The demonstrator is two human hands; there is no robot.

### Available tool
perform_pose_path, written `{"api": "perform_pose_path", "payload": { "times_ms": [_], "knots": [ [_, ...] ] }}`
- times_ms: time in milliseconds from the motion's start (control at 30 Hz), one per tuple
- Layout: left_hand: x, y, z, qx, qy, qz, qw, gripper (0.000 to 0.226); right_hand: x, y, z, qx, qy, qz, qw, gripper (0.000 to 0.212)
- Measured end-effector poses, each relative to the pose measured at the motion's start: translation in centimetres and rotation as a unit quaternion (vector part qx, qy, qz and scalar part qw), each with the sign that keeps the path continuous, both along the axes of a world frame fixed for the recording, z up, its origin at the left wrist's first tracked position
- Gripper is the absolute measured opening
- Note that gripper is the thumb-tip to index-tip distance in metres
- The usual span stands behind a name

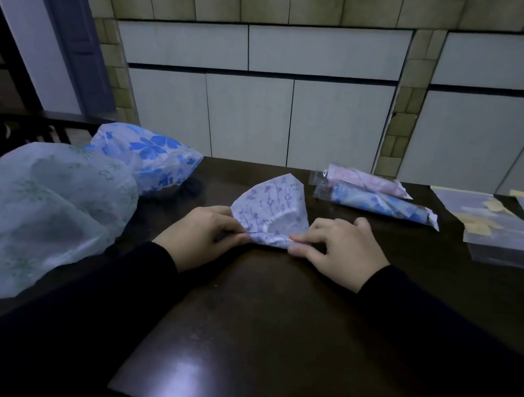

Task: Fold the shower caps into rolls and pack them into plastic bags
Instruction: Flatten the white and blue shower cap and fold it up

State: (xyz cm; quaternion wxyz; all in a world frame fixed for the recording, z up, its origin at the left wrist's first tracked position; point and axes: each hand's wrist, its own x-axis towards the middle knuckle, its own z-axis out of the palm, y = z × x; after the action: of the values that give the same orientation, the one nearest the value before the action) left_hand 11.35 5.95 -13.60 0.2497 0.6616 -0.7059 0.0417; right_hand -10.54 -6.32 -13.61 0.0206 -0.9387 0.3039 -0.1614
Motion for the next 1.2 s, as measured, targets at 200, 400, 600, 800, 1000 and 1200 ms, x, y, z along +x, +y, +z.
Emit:
{"api": "perform_pose_path", "payload": {
  "times_ms": [200, 400, 600, 800, 1000, 1200],
  "knots": [
    [0.1, -0.1, 0.0, 0.001, -0.007, 0.020, 1.000, 0.033, 0.2, 0.1, -0.1, 0.047, -0.028, -0.011, 0.998, 0.035],
    [-0.1, -0.5, -0.4, 0.011, 0.078, 0.069, 0.995, 0.019, 0.7, -0.1, -0.2, 0.101, -0.068, -0.049, 0.991, 0.031],
    [-0.6, -0.6, -0.3, 0.023, 0.097, 0.103, 0.990, 0.013, 1.1, 0.0, -0.8, 0.109, -0.085, -0.093, 0.986, 0.031],
    [-1.0, -0.9, -1.1, -0.079, -0.022, 0.081, 0.993, 0.017, 0.8, 0.5, -0.7, -0.044, -0.129, -0.047, 0.990, 0.017],
    [-0.8, -0.7, -0.7, -0.023, 0.000, 0.031, 0.999, 0.016, 0.5, 0.6, -0.5, -0.037, -0.058, -0.030, 0.997, 0.026],
    [-0.1, -0.6, -0.3, 0.036, -0.020, 0.027, 0.999, 0.038, 0.3, 0.4, -0.2, -0.005, 0.005, -0.059, 0.998, 0.040]
  ]
}}
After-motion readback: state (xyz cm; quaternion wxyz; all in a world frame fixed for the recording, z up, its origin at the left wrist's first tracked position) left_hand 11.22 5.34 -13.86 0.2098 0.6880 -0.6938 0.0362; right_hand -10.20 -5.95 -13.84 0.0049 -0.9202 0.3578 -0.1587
